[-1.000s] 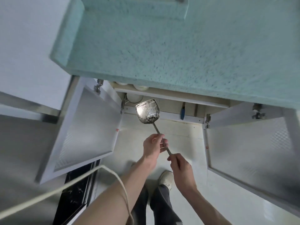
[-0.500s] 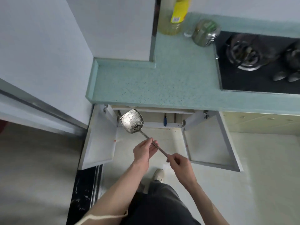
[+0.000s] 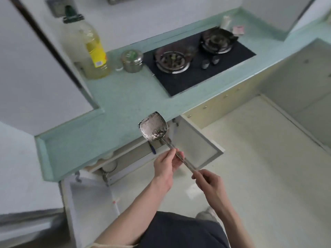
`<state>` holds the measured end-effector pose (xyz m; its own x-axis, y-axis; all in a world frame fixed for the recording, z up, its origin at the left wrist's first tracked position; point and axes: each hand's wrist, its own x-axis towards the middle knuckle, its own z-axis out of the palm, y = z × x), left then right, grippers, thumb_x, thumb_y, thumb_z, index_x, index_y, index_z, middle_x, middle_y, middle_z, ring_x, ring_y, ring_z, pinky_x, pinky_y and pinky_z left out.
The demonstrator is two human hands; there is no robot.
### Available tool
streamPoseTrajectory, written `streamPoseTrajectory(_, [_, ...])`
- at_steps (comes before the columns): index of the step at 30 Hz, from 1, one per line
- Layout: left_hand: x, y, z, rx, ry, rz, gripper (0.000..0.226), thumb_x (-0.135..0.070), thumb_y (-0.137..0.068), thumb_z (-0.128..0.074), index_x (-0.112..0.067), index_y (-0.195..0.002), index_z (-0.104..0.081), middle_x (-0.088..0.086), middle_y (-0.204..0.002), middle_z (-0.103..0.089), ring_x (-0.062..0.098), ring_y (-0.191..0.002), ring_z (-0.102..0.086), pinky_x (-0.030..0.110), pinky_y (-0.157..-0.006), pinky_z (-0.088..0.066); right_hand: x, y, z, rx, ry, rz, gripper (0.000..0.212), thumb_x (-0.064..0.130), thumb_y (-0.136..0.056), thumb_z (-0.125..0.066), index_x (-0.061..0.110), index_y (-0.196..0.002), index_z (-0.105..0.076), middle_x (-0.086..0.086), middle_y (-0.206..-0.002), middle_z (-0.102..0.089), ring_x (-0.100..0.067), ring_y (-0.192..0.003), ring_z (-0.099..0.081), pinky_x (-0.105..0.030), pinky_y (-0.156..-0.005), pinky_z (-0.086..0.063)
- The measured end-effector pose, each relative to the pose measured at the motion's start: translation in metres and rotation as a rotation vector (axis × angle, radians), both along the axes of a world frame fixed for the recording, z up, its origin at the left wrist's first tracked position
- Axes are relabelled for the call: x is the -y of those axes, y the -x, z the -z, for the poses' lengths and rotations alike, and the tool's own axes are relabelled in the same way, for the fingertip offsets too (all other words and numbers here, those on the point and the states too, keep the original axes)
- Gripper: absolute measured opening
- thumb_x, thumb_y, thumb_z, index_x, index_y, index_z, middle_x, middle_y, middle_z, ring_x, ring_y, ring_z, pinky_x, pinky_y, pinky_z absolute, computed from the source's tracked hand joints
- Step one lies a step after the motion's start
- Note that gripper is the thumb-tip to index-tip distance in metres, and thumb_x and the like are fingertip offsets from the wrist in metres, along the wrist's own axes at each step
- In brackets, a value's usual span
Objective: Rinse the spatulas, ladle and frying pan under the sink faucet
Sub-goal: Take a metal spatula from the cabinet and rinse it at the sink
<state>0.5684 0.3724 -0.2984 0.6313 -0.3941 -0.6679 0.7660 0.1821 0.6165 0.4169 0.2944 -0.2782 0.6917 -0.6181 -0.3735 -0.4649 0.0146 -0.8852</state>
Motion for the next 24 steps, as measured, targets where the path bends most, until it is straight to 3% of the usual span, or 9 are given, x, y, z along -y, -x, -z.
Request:
streamPoseTrajectory(5, [0.084, 0.030, -0.017, 0.064, 0.011, 0.212, 0.015, -0.015, -0.102, -0.061, -0.005, -0.098, -0.072, 0.015, -0.090, -0.074, 0.024, -0.083, -0.072, 0.034, -0.080, -0.061, 0.050, 0.042, -0.017, 0.092, -0.049, 0.193, 0.033, 0.031, -0.104, -0.061, 0.012, -0.077, -0.069, -0.001, -0.058, -0.037, -0.019, -0.058, -0.029, -0.028, -0.053, -0.025])
streamPoseTrajectory(11, [0.204, 0.092, -0.038, 0.109, 0.019, 0.371, 0.019, -0.013, -0.102, -0.061, 0.000, -0.110, -0.071, 0.016, -0.092, -0.074, 0.021, -0.080, -0.073, 0.033, -0.076, -0.063, 0.132, 0.103, -0.031, 0.156, -0.065, 0.387, 0.032, 0.029, -0.103, -0.062, 0.010, -0.078, -0.068, -0.004, -0.056, -0.038, -0.019, -0.056, -0.030, -0.031, -0.051, -0.023])
streamPoseTrajectory(16, [0.300, 0.153, -0.044, 0.160, -0.004, 0.435, 0.010, -0.010, -0.100, -0.064, -0.001, -0.103, -0.068, 0.017, -0.089, -0.076, 0.024, -0.079, -0.074, 0.028, -0.068, -0.060, 0.209, 0.157, -0.031, 0.164, -0.063, 0.479, 0.030, 0.025, -0.104, -0.061, 0.007, -0.081, -0.067, -0.001, -0.056, -0.041, -0.016, -0.052, -0.032, -0.026, -0.048, -0.026])
streamPoseTrajectory(24, [0.434, 0.232, -0.057, 0.279, 0.018, 0.566, 0.012, -0.011, -0.101, -0.063, 0.001, -0.101, -0.064, 0.014, -0.085, -0.076, 0.020, -0.074, -0.074, 0.028, -0.069, -0.061, 0.324, 0.232, -0.042, 0.232, -0.130, 0.583, 0.027, 0.023, -0.106, -0.057, 0.006, -0.087, -0.067, -0.006, -0.064, -0.042, -0.016, -0.053, -0.032, -0.026, -0.048, -0.026])
